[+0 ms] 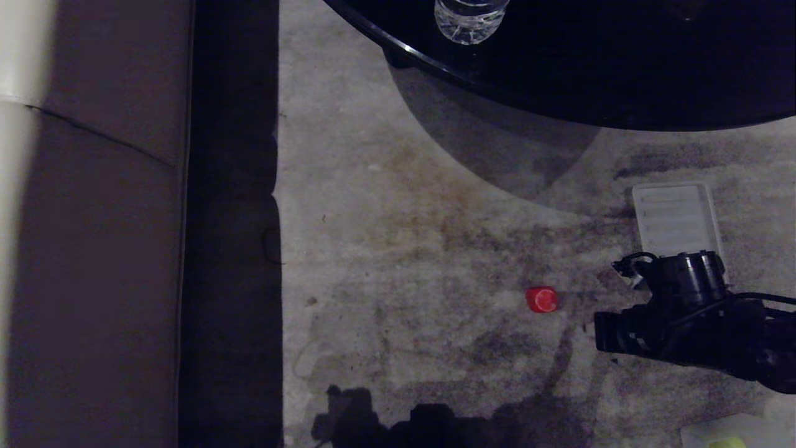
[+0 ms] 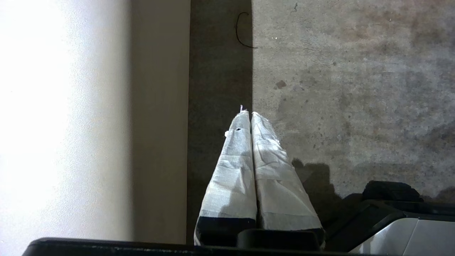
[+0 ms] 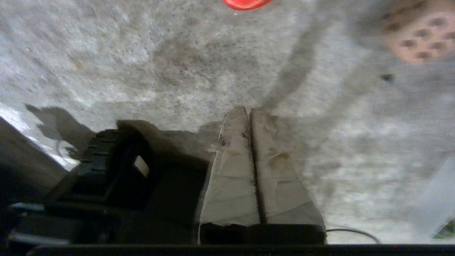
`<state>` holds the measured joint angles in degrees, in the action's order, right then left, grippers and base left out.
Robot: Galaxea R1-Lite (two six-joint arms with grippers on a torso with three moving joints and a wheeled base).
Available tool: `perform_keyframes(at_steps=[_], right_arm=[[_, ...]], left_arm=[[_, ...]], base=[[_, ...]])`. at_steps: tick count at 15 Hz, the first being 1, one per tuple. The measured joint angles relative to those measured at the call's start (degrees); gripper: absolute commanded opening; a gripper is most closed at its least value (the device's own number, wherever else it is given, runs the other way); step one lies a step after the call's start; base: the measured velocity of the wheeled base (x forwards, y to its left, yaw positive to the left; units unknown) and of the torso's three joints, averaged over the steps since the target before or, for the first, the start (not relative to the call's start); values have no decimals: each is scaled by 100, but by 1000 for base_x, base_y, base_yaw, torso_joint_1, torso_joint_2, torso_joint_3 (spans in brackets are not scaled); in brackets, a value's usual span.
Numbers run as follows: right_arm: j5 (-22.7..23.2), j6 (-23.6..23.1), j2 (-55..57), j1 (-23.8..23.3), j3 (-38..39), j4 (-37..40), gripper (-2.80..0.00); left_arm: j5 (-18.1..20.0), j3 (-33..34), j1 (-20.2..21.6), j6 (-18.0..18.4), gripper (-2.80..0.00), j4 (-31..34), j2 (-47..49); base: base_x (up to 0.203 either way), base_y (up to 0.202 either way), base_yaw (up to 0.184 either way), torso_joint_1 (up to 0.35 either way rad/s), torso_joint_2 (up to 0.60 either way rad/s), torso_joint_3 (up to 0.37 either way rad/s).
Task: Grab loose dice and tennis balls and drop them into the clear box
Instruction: Pick up toys out of the box
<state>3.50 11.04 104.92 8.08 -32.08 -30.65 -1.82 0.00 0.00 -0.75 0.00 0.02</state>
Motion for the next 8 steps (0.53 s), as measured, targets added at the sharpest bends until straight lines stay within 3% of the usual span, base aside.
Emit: perform_keyframes(at_steps=[5, 8], right_arm=[[-44, 233, 1060, 57, -564, -261, 0], [-48, 674, 1473, 83, -811, -319, 0]], left_arm=[[0, 0, 0, -1, -280, 0, 0], [2, 0, 0, -1, -280, 0, 0]], base=[[0, 0, 0, 0, 0, 0], [0, 0, 0, 0, 0, 0]])
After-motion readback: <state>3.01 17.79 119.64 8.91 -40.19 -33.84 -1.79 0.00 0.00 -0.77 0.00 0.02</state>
